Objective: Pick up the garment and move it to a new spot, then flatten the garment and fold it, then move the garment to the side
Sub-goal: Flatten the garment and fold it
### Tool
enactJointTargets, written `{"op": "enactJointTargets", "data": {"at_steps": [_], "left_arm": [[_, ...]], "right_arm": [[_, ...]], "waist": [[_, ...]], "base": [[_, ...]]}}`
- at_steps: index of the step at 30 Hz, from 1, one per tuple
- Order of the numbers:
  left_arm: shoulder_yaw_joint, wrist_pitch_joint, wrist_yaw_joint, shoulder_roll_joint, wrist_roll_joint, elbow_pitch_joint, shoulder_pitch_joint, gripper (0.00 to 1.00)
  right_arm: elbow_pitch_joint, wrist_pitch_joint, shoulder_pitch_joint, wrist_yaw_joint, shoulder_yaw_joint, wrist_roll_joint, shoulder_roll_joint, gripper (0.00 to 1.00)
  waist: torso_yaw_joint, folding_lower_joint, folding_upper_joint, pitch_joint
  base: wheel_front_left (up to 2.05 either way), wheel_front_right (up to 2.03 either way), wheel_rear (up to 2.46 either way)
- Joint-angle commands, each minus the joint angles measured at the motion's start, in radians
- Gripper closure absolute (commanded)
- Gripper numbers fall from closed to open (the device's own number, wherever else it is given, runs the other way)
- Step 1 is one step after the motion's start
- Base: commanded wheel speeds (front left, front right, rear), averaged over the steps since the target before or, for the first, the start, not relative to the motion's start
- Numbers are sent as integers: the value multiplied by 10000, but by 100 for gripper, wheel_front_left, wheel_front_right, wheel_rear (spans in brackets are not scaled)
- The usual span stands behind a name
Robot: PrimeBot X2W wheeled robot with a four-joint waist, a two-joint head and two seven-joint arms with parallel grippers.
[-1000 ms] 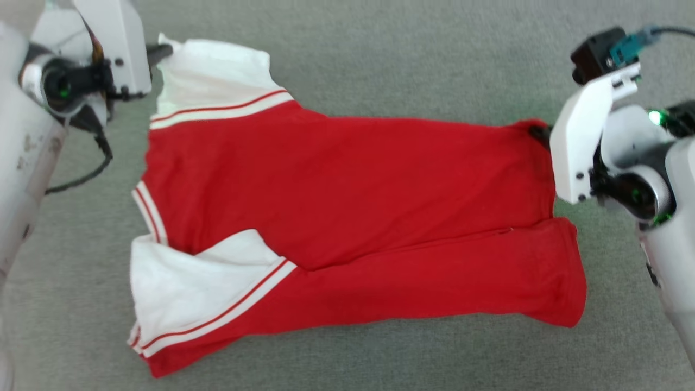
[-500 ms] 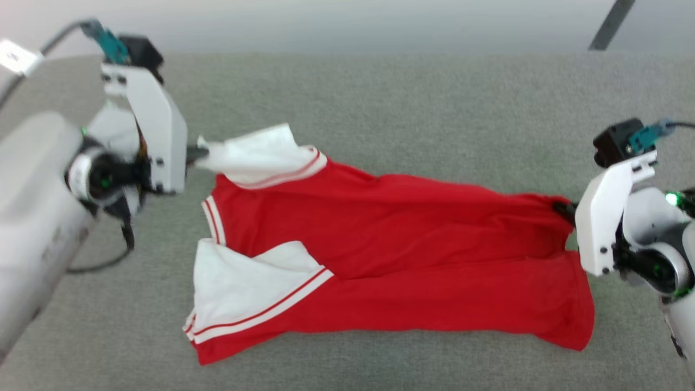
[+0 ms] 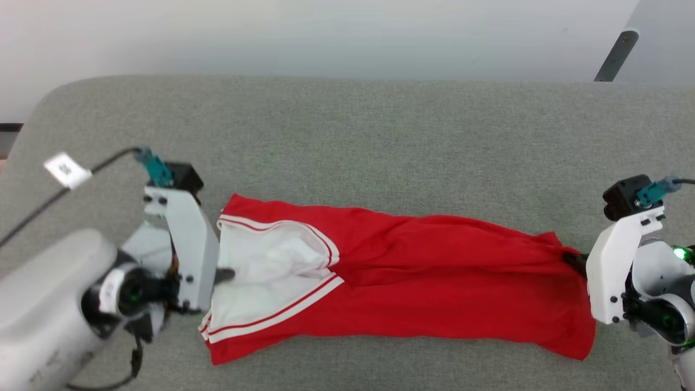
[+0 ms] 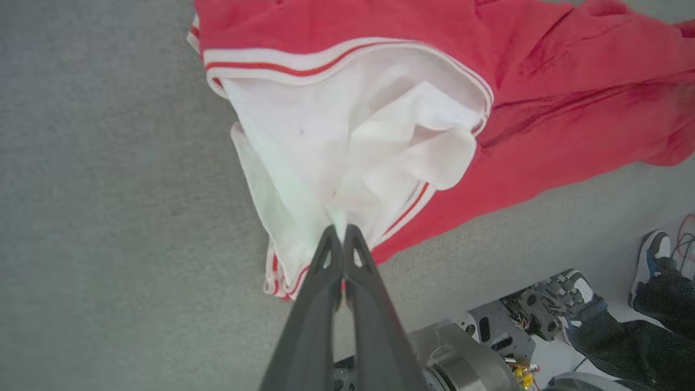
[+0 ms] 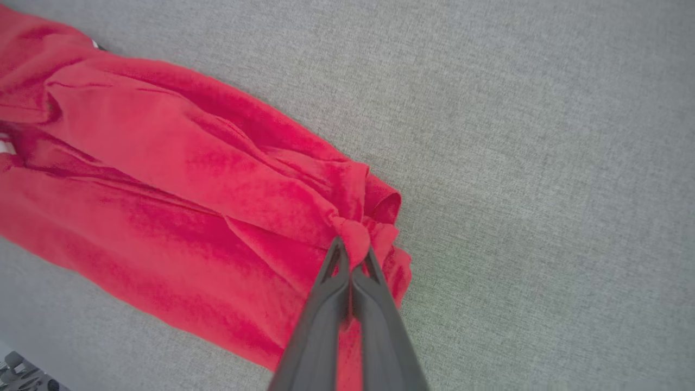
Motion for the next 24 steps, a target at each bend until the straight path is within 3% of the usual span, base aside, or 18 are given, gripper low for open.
{"op": "enactJointTargets", "data": {"at_steps": [1, 9, 12, 13, 14, 15, 16, 17, 24], "left_arm": [[-24, -27, 150, 69, -103, -205, 277, 100], [-117, -276, 420, 34, -339, -163, 1001, 100], [-52, -435, 360, -70, -457, 74, 1153, 62], [-41, -516, 360, -84, -433, 150, 1191, 42], [-70, -562, 344, -98, -370, 200, 1226, 0], [-98, -575, 336, -123, -359, 238, 1268, 0], [-86, -637, 297, -141, -361, 236, 1282, 0], [-72, -699, 271, -169, -323, 247, 1264, 0], [5, -1158, 146, -105, -313, 198, 1585, 0]], "right_arm": [[-35, -60, 187, -7, -19, -47, 7, 100], [76, -143, 478, -7, 148, -213, 143, 100], [151, -217, 563, -7, 221, -174, 198, 100], [146, -289, 578, -7, 253, -168, 210, 91], [148, -317, 599, -7, 280, -189, 194, 71], [144, -354, 620, -7, 309, -198, 183, 53], [126, -387, 634, -7, 330, -190, 179, 13], [115, -407, 651, -7, 329, -186, 169, 0], [17, -630, 942, -7, 94, -150, 360, 0]], "waist": [[-20, 0, 0, -4], [-133, 0, 0, -109], [-144, 0, 0, -239], [-146, 0, 0, -298], [-140, 0, 0, -361], [-133, 0, 0, -438], [-130, 0, 0, -503], [-110, 0, 0, -580], [-108, 0, 0, -1230]], "base": [[0, 0, 0], [0, 0, 0], [0, 0, 0], [0, 0, 0], [0, 0, 0], [0, 0, 0], [0, 0, 0], [0, 0, 0], [0, 0, 0]]}}
